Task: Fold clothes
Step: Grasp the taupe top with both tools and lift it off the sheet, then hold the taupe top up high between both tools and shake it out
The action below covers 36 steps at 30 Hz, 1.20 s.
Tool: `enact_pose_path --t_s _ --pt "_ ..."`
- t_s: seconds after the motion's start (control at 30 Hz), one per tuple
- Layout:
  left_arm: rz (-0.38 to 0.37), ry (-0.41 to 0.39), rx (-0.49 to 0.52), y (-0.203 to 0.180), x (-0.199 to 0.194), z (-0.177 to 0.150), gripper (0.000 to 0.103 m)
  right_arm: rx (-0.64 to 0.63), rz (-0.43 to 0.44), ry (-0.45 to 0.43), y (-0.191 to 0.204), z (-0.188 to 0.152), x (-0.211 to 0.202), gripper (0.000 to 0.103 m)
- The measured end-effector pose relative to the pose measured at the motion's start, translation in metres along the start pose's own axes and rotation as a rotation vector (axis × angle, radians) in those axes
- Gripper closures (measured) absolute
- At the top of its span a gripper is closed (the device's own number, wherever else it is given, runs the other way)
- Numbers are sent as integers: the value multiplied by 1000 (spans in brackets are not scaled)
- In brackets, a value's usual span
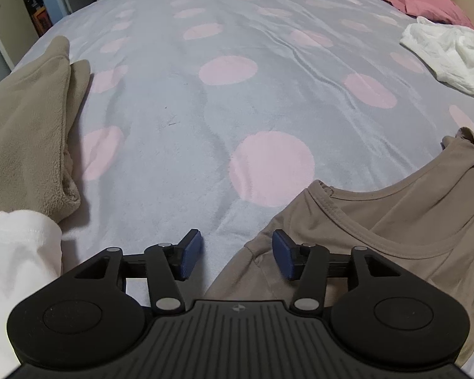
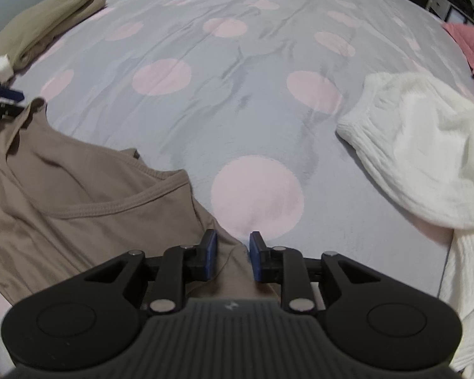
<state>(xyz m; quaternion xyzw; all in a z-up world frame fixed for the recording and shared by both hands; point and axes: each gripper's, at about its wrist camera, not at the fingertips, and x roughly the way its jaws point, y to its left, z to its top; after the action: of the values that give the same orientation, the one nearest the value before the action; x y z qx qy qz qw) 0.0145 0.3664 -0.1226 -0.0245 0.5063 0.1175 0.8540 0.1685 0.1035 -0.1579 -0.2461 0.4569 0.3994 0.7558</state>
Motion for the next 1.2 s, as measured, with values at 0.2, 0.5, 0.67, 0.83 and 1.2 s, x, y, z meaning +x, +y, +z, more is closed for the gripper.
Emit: enact_pose_path --t_s 0.2,0.5,0.67,0.83,1.2 --pt "25 -2 71 -18 -4 -4 77 -24 -7 32 6 -1 -1 86" --pt "50 -62 90 -29 -26 -1 99 -40 -86 -21 17 0 -22 97" --pt "114 -273 -7 -13 -82 8 100 -3 -181 -180 16 8 -65 97" --pt "133 -470 -80 -9 -144 8 100 17 -259 -397 29 15 -128 97" --pt "132 -890 -91 -31 -299 -11 100 -14 -365 -748 71 -13 -294 97"
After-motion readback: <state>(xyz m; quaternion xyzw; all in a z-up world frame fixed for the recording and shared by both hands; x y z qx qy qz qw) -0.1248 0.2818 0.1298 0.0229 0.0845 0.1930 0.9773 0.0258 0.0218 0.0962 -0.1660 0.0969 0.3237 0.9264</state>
